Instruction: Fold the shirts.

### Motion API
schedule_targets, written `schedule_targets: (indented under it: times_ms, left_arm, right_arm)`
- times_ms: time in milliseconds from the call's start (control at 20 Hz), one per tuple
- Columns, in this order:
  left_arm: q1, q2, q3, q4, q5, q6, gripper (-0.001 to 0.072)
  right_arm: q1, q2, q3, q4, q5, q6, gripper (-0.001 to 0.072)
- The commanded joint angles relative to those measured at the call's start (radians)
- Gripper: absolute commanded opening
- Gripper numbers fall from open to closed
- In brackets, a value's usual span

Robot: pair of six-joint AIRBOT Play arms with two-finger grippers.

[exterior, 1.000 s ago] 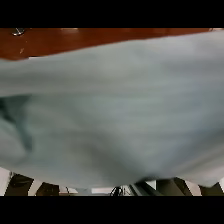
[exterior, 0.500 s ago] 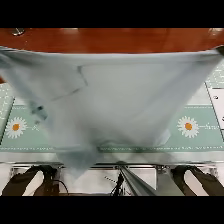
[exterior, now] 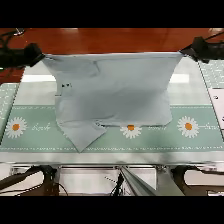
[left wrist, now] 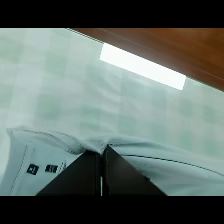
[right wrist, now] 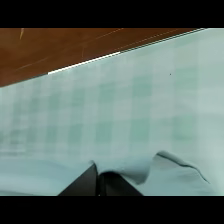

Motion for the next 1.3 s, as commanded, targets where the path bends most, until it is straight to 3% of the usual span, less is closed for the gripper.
schedule_targets:
  times_ms: [0, 350, 450, 600, 700, 950, 1000, 1050, 1100, 1250]
  left_arm:
    - [-0.036, -0.111, -0.001, -0.014, 0.171, -0.002, 0.0016]
    - [-0.034, -0.228, -0.002, -0.014, 0.13, -0.004, 0.0016]
    - [-0.026, -0.229, -0.001, -0.013, 0.039, 0.001, 0.0016]
    - [0.011, -0.233, -0.002, 0.002, -0.186, 0.079, 0.0016]
    - [0.016, -0.261, -0.006, 0.065, -0.291, 0.113, 0.0017]
    - [0.013, -0.312, -0.009, 0.066, -0.28, 0.109, 0.002]
    - [0.013, -0.316, -0.009, 0.064, -0.289, 0.094, 0.0063]
    - [0.014, -0.316, -0.009, 0.057, -0.314, 0.083, 0.0318]
    - [0.014, -0.315, -0.003, 0.061, -0.356, 0.076, 0.0715]
    - [0.069, -0.314, 0.04, 0.091, -0.552, 0.074, 0.0702]
  right_arm:
    - [0.028, -0.193, 0.121, 0.037, -0.06, 0.048, 0.0034]
    - [0.076, -0.363, 0.245, 0.026, -0.042, 0.121, 0.0035]
    - [0.067, -0.359, 0.245, -0.003, 0.019, 0.111, 0.0035]
    - [0.038, -0.356, 0.245, -0.027, 0.22, 0.013, 0.0035]
    - [0.041, -0.36, 0.244, -0.167, 0.301, 0.014, 0.0035]
    - [0.082, -0.412, 0.233, -0.275, 0.313, 0.092, 0.0036]
    - [0.09, -0.423, 0.233, -0.274, 0.314, 0.11, 0.0122]
    - [0.09, -0.427, 0.233, -0.278, 0.316, 0.145, 0.0448]
    - [0.089, -0.425, 0.235, -0.268, 0.336, 0.152, 0.0625]
    - [0.057, -0.375, 0.235, -0.266, 0.408, 0.163, 0.0624]
